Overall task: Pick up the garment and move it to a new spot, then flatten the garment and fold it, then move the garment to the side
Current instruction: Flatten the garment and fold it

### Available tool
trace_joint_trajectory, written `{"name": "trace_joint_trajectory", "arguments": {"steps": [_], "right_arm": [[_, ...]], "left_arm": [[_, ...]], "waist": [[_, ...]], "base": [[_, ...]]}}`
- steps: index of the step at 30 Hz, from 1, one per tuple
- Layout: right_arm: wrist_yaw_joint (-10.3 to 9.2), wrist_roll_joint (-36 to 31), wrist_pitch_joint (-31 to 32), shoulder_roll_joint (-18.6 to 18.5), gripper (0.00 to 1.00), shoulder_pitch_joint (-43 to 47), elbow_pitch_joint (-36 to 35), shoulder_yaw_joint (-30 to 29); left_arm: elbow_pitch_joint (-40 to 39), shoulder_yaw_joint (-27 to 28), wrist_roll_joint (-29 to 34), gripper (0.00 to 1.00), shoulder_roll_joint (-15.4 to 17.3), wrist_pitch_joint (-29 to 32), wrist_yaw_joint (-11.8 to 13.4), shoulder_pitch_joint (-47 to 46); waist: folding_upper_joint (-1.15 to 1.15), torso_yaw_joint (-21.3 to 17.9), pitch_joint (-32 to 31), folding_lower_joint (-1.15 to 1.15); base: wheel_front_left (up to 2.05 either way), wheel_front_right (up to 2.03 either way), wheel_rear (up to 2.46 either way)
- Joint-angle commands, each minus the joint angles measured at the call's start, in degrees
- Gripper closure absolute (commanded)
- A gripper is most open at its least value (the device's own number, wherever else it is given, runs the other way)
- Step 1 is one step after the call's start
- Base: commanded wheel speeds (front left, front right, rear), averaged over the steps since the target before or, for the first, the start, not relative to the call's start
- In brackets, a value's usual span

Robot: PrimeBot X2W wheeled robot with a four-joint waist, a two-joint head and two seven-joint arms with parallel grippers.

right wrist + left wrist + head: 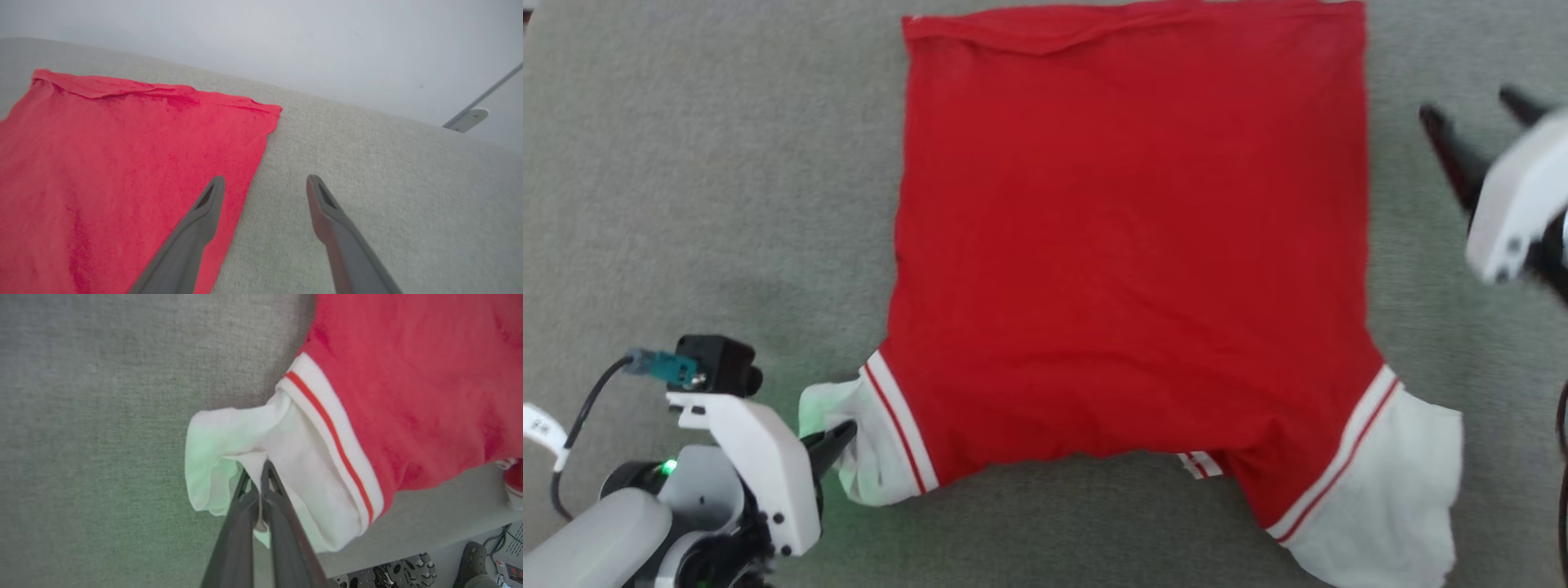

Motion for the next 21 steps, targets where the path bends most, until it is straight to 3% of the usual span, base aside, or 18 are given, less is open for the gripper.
{"name": "trace_joint_trajectory", "arguments": {"steps": [1,7,9,16,21], "right_arm": [[0.00,-0.91,-1.35,-0.63,0.00,-3.58,4.11,0.67],[0.00,-2.01,-2.69,-2.70,0.00,-16.39,21.54,2.17],[0.00,-2.37,-2.17,-3.03,0.00,-18.04,24.12,2.57],[-0.01,-5.31,5.10,-3.00,0.00,-29.31,42.69,0.08],[0.00,-6.41,9.90,-1.68,0.00,-30.96,52.20,-3.05]], "left_arm": [[0.60,-0.17,0.58,1.00,-0.73,0.09,-0.56,-1.23],[2.60,-1.58,1.93,1.00,-3.63,0.84,-2.71,-4.43],[3.03,-1.84,2.07,1.00,-4.22,1.05,-3.04,-4.95],[7.28,-3.68,3.17,1.00,-8.39,1.62,-6.02,-8.31],[10.03,-4.40,3.35,1.00,-10.41,1.78,-7.46,-9.72]], "waist": [[0.00,1.53,1.32,0.00],[0.00,5.32,3.79,0.00],[0.00,5.97,4.18,0.00],[0.00,10.43,6.79,0.00],[0.00,12.34,7.57,0.00]], "base": [[0.00,0.00,0.00],[0.00,0.00,0.00],[0.00,0.00,0.00],[0.00,0.00,0.00],[0.00,0.00,0.00]]}}
